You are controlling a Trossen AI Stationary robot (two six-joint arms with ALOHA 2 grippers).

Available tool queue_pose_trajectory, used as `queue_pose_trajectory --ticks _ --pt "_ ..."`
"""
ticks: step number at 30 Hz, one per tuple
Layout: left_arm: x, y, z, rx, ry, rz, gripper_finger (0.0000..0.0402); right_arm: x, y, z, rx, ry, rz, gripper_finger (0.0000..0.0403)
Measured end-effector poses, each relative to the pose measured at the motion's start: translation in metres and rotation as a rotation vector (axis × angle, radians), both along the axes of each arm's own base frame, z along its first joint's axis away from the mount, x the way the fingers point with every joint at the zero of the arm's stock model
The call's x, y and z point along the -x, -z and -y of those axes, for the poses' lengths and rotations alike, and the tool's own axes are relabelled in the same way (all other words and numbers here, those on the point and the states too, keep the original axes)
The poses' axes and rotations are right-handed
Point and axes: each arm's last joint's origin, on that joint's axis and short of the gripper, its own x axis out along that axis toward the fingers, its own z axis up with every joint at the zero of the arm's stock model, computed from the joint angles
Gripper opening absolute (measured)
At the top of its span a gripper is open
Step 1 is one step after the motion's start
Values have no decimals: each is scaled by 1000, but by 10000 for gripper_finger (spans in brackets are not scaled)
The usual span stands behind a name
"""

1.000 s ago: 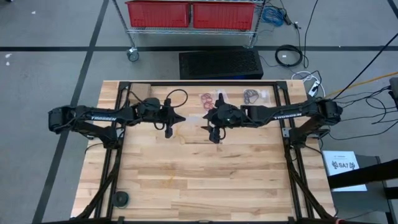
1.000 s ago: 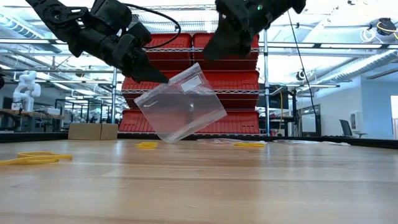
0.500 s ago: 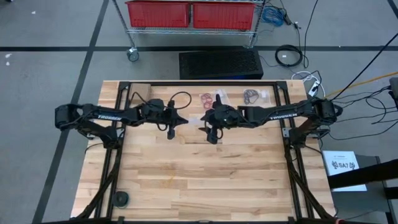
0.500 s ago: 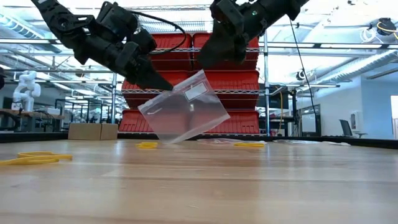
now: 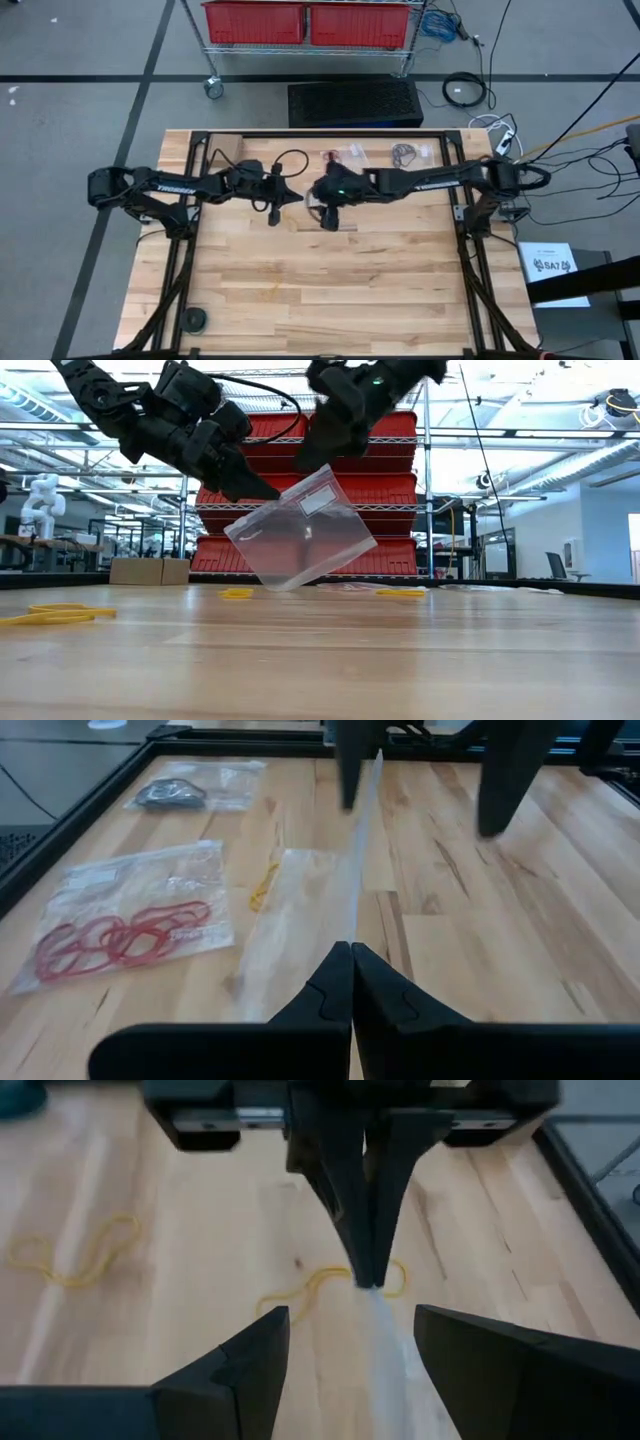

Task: Sort rubber bands
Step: Open the top left transparent zip lock bag

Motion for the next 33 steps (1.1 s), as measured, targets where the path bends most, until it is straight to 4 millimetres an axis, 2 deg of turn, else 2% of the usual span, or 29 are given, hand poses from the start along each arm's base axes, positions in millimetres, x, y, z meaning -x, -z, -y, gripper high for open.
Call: queue_pose_trajectory --ticks 7,11,15,21,22,26,33 --pt "0 0 1 2 5 -6 2 -38 -8 13 11 2 -216 208" --pt "0 0 1 1 5 -5 2 -50 -10 23 2 18 -316 199" --pt "0 0 1 0 5 -5 2 -54 2 31 -10 35 -418 153" --pt "0 1 0 -30 -23 -9 2 -56 6 32 -2 24 -444 23" --pt "0 0 -1 -36 -38 -10 2 -56 5 31 1 20 -442 12" --pt "0 0 -3 -61 -94 -8 10 -51 -9 24 28 37 -417 3" --pt "0 -7 2 -72 -83 30 75 -48 -15 8 24 53 -411 0"
